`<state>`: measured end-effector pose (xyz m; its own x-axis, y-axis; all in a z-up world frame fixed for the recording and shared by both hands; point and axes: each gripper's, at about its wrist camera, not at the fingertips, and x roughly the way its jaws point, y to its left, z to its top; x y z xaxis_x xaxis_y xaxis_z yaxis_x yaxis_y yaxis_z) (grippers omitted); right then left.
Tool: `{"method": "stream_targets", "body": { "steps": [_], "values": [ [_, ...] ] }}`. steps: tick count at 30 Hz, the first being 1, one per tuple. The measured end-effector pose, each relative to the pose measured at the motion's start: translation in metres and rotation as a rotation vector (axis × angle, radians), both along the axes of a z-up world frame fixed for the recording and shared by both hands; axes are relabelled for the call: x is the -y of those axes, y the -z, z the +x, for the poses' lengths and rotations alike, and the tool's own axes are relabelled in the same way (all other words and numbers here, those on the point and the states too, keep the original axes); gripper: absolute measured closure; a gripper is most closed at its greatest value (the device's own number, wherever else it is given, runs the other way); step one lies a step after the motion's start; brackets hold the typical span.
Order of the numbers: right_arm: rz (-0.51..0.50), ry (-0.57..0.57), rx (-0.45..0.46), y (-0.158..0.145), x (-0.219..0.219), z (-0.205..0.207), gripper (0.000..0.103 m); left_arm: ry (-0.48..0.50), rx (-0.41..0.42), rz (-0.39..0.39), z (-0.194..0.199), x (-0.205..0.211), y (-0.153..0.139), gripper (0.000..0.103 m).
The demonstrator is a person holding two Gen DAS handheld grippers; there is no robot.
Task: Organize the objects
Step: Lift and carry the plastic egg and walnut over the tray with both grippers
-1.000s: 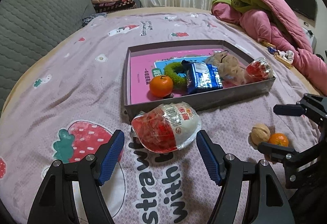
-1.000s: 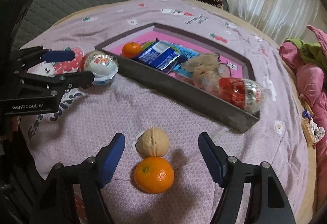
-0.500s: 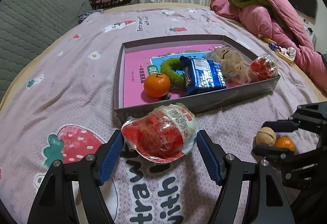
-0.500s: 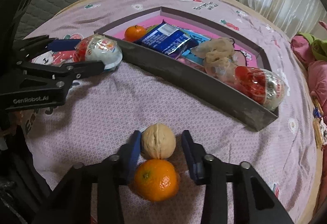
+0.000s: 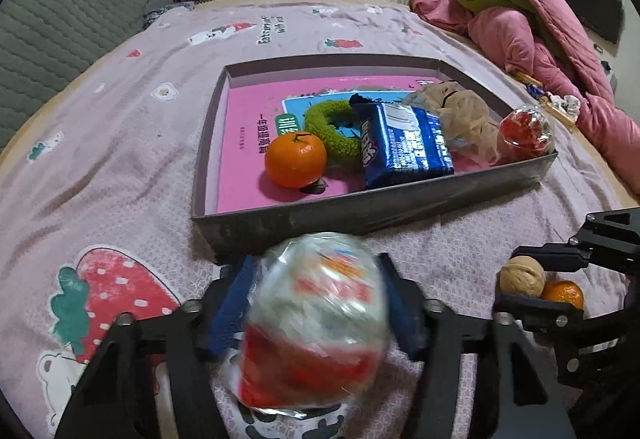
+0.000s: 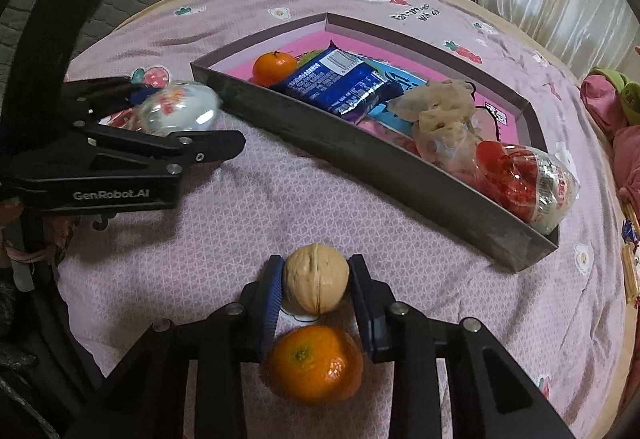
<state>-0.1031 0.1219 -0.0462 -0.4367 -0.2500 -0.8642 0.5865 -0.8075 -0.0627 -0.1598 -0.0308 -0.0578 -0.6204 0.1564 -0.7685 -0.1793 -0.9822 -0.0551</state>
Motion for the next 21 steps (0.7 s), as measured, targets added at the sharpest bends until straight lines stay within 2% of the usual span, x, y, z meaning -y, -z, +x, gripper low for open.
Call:
{"method": "stream_targets", "body": {
  "steps": [11,21],
  "values": [
    [-0.031,0.010,-0.026,-0.006,-0.001,0.001,0.070,0.015,-0.023,0.048,0.007,0.001,-0.010,0.045],
    [-0.092,0.032,-0.087,-0.027,-0.006,0.002,0.070,0.015,-0.102,0.014,0.024,-0.001,-0.032,0.045]
  ]
}}
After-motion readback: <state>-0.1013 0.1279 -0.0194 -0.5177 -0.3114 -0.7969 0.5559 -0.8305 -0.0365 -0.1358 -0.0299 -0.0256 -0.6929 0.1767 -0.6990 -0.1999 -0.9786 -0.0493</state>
